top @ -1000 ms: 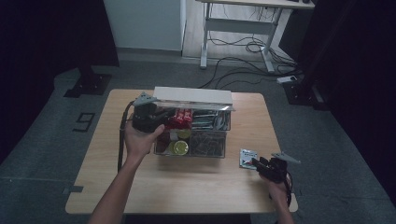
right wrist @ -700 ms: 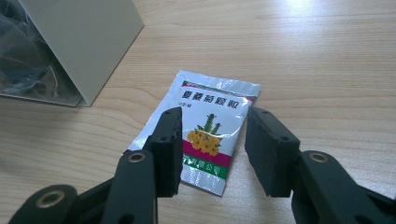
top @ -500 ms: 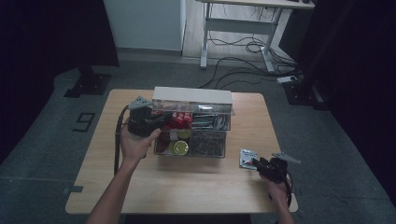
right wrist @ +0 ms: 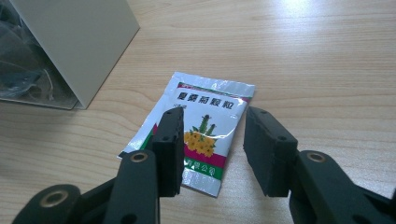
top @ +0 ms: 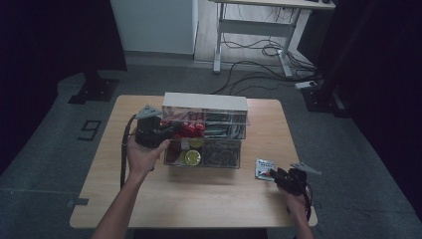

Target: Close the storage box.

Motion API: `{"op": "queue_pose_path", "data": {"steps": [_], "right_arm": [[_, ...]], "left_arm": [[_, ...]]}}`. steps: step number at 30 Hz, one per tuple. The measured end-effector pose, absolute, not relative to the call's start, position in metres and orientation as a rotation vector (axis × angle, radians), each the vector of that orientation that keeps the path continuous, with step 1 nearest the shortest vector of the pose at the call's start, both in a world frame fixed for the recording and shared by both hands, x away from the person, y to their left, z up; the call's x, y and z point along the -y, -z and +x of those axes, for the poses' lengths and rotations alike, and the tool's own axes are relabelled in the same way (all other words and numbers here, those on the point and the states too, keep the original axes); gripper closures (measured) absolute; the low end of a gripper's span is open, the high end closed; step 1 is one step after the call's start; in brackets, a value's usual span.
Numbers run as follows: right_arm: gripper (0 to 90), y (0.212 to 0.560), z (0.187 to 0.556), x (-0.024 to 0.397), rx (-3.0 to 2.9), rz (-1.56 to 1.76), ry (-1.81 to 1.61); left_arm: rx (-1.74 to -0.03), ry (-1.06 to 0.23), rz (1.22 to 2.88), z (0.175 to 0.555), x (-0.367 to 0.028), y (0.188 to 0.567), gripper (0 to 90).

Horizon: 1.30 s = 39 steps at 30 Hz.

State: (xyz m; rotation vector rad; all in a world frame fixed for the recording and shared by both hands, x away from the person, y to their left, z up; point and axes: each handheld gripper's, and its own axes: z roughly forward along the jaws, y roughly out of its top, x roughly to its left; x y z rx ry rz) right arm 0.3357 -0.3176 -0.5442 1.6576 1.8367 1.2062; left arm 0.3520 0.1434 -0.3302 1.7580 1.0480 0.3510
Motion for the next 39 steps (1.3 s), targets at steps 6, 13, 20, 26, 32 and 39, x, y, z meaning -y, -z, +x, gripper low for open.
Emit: {"op": "queue_pose_path", "data": {"steps": [6, 13, 20, 26, 32, 39], "right_arm": [[58.3, 0.544, 0.335, 0.318, -1.833, 1.652, -1.203], [58.5, 0.544, 0.335, 0.318, -1.832, 1.655, -1.202], [58.8, 0.545, 0.335, 0.317, -1.832, 1.653, -1.201], [58.8, 0.546, 0.335, 0.317, -1.834, 1.658, -1.198], [58.8, 0.546, 0.335, 0.317, -1.833, 1.661, -1.199], [58.8, 0.546, 0.336, 0.317, -1.833, 1.661, -1.2]], "left_arm": [[-1.047, -0.351, 1.761, 0.35, -0.146, 0.331, 89.6], [-1.05, -0.344, 1.769, 0.346, -0.148, 0.335, 89.5], [-1.058, -0.334, 1.772, 0.346, -0.15, 0.34, 89.4], [-1.063, -0.323, 1.779, 0.346, -0.15, 0.346, 89.2], [-1.068, -0.317, 1.786, 0.346, -0.15, 0.35, 89.1], [-1.069, -0.315, 1.787, 0.346, -0.15, 0.353, 88.9]]}}
